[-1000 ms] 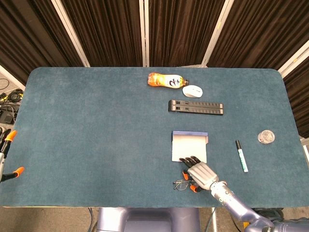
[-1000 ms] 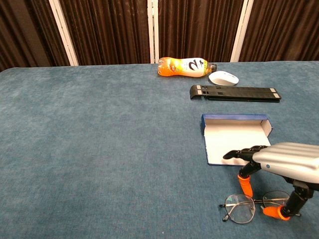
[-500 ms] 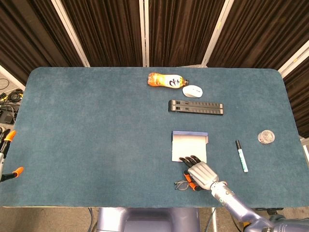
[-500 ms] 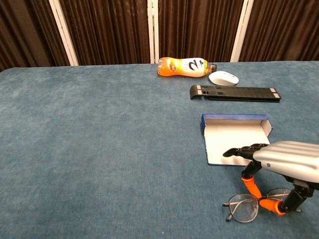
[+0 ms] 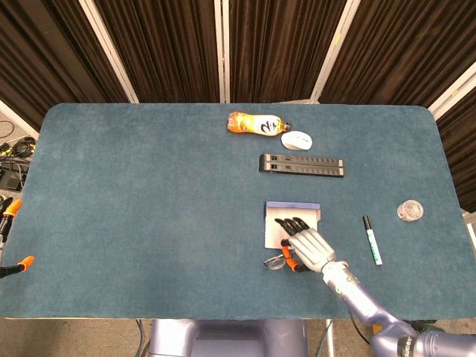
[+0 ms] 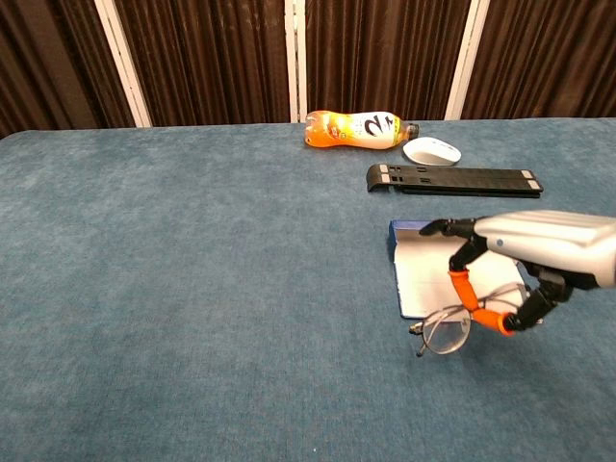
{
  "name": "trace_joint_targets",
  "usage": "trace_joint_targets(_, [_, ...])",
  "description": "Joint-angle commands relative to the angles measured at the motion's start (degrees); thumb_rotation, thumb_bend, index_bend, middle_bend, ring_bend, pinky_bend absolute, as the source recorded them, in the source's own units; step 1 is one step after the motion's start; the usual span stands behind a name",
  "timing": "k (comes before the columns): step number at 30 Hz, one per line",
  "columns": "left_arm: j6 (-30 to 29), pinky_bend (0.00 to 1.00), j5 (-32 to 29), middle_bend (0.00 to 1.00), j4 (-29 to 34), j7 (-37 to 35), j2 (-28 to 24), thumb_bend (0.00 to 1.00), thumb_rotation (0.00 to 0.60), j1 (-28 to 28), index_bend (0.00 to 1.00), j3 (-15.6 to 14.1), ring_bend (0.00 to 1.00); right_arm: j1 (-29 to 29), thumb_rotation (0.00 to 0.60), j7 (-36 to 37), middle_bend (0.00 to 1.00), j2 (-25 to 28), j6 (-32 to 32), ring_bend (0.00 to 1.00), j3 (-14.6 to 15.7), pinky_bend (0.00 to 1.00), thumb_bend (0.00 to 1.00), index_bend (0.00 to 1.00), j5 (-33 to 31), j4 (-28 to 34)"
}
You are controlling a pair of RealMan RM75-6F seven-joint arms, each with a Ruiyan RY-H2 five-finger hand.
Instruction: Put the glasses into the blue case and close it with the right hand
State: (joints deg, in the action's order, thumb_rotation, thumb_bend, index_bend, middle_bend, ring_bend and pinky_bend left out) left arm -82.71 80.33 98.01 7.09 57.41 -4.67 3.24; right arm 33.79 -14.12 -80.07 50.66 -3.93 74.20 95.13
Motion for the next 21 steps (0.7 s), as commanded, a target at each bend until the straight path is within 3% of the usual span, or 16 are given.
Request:
trace_joint_targets(1, [0.24,0.0,-0.47,0.0,-0.19,-0.31,-0.06,0.0,0.6,-0.09,0.0,0.19,0.0,1.64,0.6,-0.19,0.0,-1.87,-0.46,0.0,-2.68,0.0,0.37,0.61,-3.45,-2.65])
trace_joint_targets(11, [1.43,0.0,-2.6,0.0,-0.86,-0.95,-0.11,0.0,0.6,-0.54,0.0,0.87,0.0,6.42,0.6,-4.7,0.0,-8.06,-2.56,0.0,-6.21,0.0,0.37,0.61,-10.97,-12.53])
trace_joint_targets(21, [2.42,0.0,-3.67,0.0,-1.48,-0.85,0.11,0.0,0.6,-1.04,0.0,1.1,0.0,7.62,0.6,-4.73,0.0,-9.94,-2.91,0.0,-7.18,0.0,0.37,0.61,-15.5,-18.17])
